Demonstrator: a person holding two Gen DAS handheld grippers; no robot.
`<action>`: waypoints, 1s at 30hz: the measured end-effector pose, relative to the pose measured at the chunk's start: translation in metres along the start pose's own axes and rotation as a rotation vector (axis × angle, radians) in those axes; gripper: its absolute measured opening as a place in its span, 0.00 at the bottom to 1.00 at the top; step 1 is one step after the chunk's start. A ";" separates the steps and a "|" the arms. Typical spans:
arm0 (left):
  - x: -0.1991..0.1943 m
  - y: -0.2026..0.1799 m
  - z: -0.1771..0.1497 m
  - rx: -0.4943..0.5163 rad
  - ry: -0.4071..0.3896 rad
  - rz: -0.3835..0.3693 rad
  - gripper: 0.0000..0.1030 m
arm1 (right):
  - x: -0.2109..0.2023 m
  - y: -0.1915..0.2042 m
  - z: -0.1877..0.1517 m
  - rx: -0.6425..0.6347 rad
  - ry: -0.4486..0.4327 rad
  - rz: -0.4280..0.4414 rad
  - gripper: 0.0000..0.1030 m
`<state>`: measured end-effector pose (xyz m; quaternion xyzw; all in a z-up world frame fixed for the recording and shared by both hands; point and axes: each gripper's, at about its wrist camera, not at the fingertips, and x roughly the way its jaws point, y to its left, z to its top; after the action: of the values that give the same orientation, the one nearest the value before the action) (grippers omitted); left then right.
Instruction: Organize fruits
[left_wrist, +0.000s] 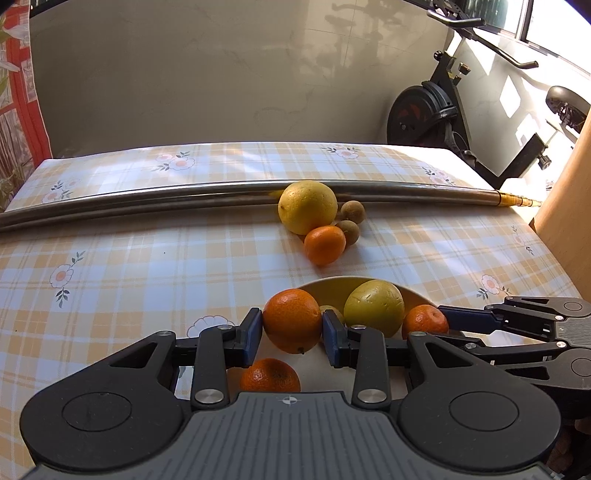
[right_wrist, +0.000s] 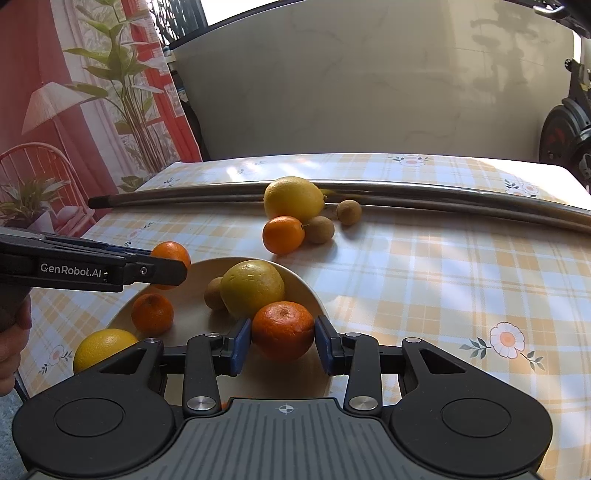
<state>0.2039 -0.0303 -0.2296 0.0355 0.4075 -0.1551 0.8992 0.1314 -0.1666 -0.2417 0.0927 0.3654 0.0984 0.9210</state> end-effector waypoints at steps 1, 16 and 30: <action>0.002 -0.001 0.000 0.006 0.005 0.001 0.36 | 0.000 0.000 0.000 0.000 0.001 0.001 0.34; 0.014 0.000 -0.004 0.004 0.044 0.011 0.36 | 0.000 0.001 -0.001 -0.004 0.002 0.000 0.34; -0.007 0.003 0.002 -0.019 -0.029 0.007 0.37 | -0.012 -0.003 0.007 0.015 -0.045 0.003 0.35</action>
<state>0.2025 -0.0260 -0.2233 0.0259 0.3960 -0.1485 0.9058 0.1284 -0.1729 -0.2294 0.1021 0.3452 0.0949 0.9281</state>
